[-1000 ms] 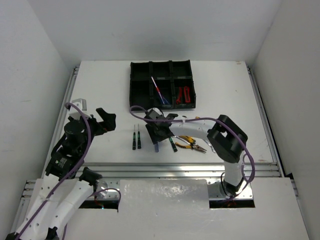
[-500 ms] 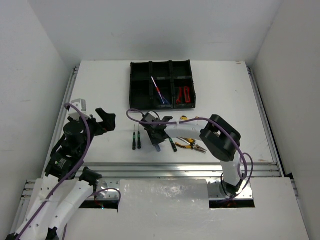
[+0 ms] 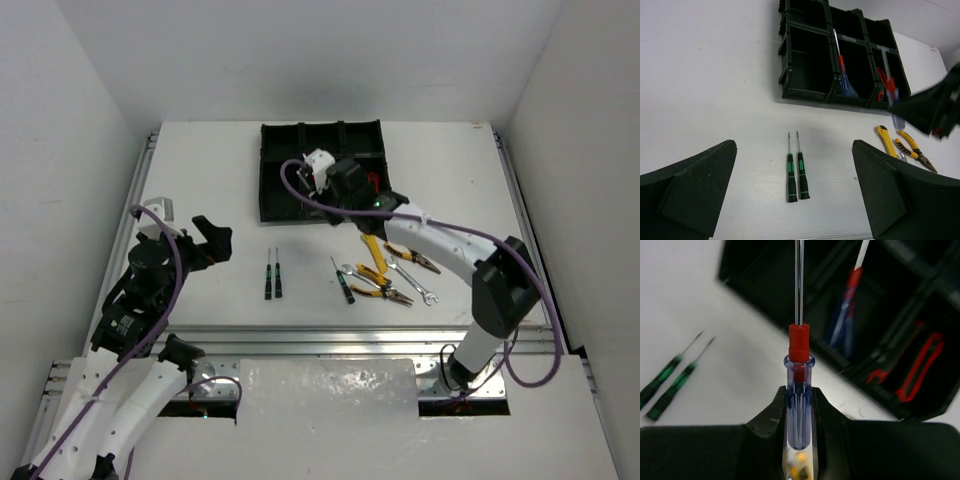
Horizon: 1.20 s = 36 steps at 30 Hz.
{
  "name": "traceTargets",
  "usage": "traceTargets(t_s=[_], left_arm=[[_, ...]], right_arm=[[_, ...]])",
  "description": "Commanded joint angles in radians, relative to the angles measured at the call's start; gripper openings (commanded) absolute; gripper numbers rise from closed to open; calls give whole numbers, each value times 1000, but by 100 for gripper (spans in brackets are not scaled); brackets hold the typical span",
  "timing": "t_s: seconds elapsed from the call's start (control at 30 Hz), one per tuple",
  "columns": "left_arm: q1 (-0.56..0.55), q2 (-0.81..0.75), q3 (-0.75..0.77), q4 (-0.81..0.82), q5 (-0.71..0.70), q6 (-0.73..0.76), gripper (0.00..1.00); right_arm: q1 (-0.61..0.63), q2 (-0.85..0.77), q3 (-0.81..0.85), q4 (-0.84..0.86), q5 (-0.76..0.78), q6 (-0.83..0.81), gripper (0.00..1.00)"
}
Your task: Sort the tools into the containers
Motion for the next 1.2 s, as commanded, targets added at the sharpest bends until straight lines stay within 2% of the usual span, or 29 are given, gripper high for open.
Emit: traceTargets(t_s=[0.0, 0.1, 0.33, 0.4, 0.43, 0.47, 0.6, 0.73, 0.8, 0.9, 0.93, 1.0, 1.17], left_arm=[[-1, 19, -5, 43, 9, 11, 100], [-1, 32, -5, 43, 12, 12, 100], [-5, 58, -4, 38, 6, 12, 100], [-5, 54, -4, 38, 3, 11, 100], [-6, 52, -4, 39, 4, 11, 100], [-5, 52, -4, 40, 6, 11, 100], [-6, 57, -4, 40, 15, 14, 100], [-6, 48, -4, 40, 12, 14, 100], [-6, 43, -4, 40, 9, 12, 100], [-6, 37, -4, 40, 4, 12, 100], [-6, 39, -4, 41, 6, 12, 100], [-6, 45, -4, 41, 12, 14, 100], [-6, 46, -2, 40, 12, 14, 100]], right_arm=[[-108, 113, 147, 45, -18, -184, 0], [-158, 220, 274, 38, -15, -202, 0], [-202, 475, 618, -115, -14, -221, 3], [-210, 530, 704, -167, -21, -211, 24], [-210, 541, 718, -175, -14, -207, 40], [-210, 550, 732, -175, -3, -199, 60], [-213, 532, 752, -227, 6, -178, 62], [-208, 376, 620, -242, -32, -71, 62], [-195, 241, 394, -271, -90, 99, 61], [-135, 75, 171, -265, -93, 204, 53], [-113, 48, 48, -258, -37, 251, 50], [-52, -1, -76, -235, -3, 299, 46], [8, 29, -162, -233, 12, 356, 44]])
